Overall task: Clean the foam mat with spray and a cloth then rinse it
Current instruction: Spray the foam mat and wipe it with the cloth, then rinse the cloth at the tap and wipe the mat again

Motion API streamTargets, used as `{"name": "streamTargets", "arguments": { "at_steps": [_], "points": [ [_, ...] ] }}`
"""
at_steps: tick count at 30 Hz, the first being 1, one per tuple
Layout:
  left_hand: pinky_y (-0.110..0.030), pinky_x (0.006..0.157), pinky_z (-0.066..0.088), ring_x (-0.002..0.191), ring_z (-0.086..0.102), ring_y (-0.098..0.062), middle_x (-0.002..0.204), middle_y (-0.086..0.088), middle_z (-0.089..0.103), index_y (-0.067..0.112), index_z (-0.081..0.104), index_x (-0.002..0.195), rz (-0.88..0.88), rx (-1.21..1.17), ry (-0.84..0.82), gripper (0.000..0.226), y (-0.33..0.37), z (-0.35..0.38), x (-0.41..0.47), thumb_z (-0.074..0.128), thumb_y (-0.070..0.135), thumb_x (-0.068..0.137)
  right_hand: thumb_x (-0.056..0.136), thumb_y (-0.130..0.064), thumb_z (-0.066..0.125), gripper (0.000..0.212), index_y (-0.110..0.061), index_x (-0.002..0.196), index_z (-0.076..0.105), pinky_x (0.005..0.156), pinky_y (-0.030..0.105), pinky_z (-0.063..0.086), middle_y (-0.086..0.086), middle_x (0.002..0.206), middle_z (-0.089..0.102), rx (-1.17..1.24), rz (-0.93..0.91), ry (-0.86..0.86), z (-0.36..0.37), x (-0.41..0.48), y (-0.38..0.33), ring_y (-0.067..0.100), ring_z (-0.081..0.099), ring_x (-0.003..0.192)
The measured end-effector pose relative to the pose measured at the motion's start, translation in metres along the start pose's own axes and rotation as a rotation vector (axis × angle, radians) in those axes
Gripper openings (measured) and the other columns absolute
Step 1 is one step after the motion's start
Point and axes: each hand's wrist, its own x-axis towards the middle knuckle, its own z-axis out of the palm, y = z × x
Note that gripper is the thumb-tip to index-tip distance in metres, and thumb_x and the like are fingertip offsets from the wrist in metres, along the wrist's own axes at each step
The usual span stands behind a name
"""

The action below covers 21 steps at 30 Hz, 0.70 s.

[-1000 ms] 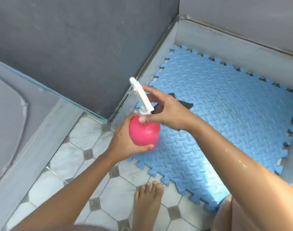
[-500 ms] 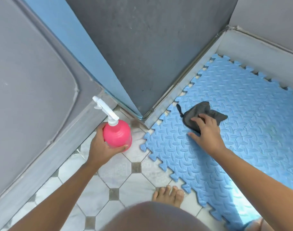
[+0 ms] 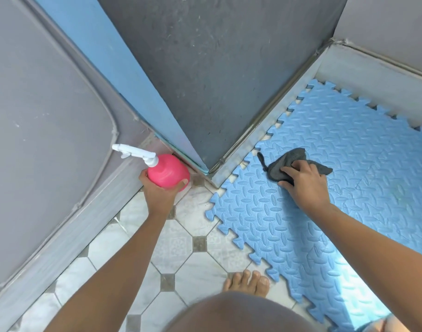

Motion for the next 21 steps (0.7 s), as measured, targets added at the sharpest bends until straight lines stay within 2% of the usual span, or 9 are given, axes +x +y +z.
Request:
{"name": "streamTargets", "arguments": {
  "at_steps": [4,6,8,10,11,12,15,17,21],
  "points": [
    [-0.044,0.101,0.047,0.129,0.044,-0.027,0.141,-0.009,0.041,0.011,0.028,0.148,-0.107,0.128,0.042,0.123,0.000,0.006,-0.022,0.099,0.043,0.052,0.097,-0.033,0.069,0.037,-0.022,0.132,0.068,0.086,0.049,0.054,0.008,0.125,0.058,-0.046,-0.020,-0.045,-0.009,0.009,-0.002,0.035,0.052,0.115],
    [-0.047,0.099,0.047,0.129,0.044,-0.031,0.140,-0.014,0.040,0.004,0.030,0.148,-0.198,0.203,0.065,0.110,0.006,0.010,-0.045,0.093,0.041,0.065,0.101,-0.023,0.062,0.031,-0.020,0.132,0.068,0.083,0.047,0.055,0.008,0.125,0.059,-0.070,-0.030,-0.051,-0.014,0.012,-0.001,0.035,0.054,0.115],
    [-0.044,0.089,0.049,0.118,0.054,-0.034,0.127,-0.013,0.049,0.003,0.042,0.138,-0.169,0.239,0.030,0.081,0.019,0.011,-0.069,0.083,0.041,0.078,0.102,-0.017,0.058,0.029,-0.019,0.129,0.068,0.083,0.045,0.054,0.008,0.123,0.061,-0.070,-0.036,-0.071,-0.021,0.014,0.000,0.035,0.058,0.113],
    [-0.036,0.073,0.048,0.092,0.062,-0.029,0.094,-0.003,0.060,0.013,0.057,0.109,-0.007,0.283,-0.105,0.039,0.037,0.010,-0.087,0.074,0.040,0.086,0.102,-0.017,0.058,0.024,-0.017,0.124,0.069,0.082,0.041,0.052,0.008,0.122,0.065,0.018,-0.044,-0.105,-0.029,0.016,0.002,0.036,0.063,0.108],
    [-0.034,0.066,0.047,0.078,0.061,-0.023,0.079,0.002,0.058,0.018,0.058,0.094,0.093,0.292,-0.190,0.027,0.052,0.010,-0.094,0.070,0.041,0.089,0.102,-0.018,0.059,0.021,-0.017,0.120,0.069,0.081,0.039,0.050,0.006,0.121,0.068,0.112,-0.038,-0.105,-0.037,0.016,0.004,0.035,0.064,0.106],
    [-0.034,0.062,0.047,0.069,0.057,-0.018,0.070,0.006,0.054,0.022,0.057,0.085,0.197,0.288,-0.278,0.024,0.071,0.011,-0.098,0.067,0.043,0.091,0.101,-0.017,0.061,0.017,-0.019,0.116,0.069,0.080,0.038,0.049,0.004,0.118,0.070,0.223,-0.017,-0.095,-0.048,0.014,0.007,0.034,0.065,0.105],
    [-0.037,0.060,0.050,0.058,0.048,-0.009,0.063,0.012,0.049,0.024,0.058,0.085,0.530,0.211,-0.417,0.025,0.153,0.028,-0.099,0.058,0.046,0.096,0.100,-0.018,0.064,0.006,-0.021,0.103,0.068,0.073,0.034,0.047,0.003,0.098,0.072,0.529,0.071,-0.010,-0.094,0.013,0.010,0.029,0.066,0.094],
    [-0.039,0.061,0.050,0.057,0.047,-0.009,0.063,0.012,0.050,0.019,0.062,0.088,0.710,0.148,-0.392,0.022,0.222,0.043,-0.093,0.059,0.039,0.097,0.099,-0.018,0.067,0.002,-0.017,0.100,0.068,0.075,0.036,0.050,0.006,0.096,0.073,0.737,0.116,0.049,-0.131,0.018,0.008,0.029,0.067,0.092],
    [-0.040,0.067,0.052,0.061,0.051,-0.011,0.069,0.005,0.060,0.016,0.064,0.090,1.018,0.040,-0.255,0.020,0.378,0.050,-0.086,0.060,0.034,0.097,0.101,-0.016,0.066,0.007,-0.012,0.097,0.072,0.090,0.048,0.058,0.010,0.094,0.078,1.215,0.164,0.139,-0.216,0.027,-0.002,0.028,0.074,0.087]
  ]
}}
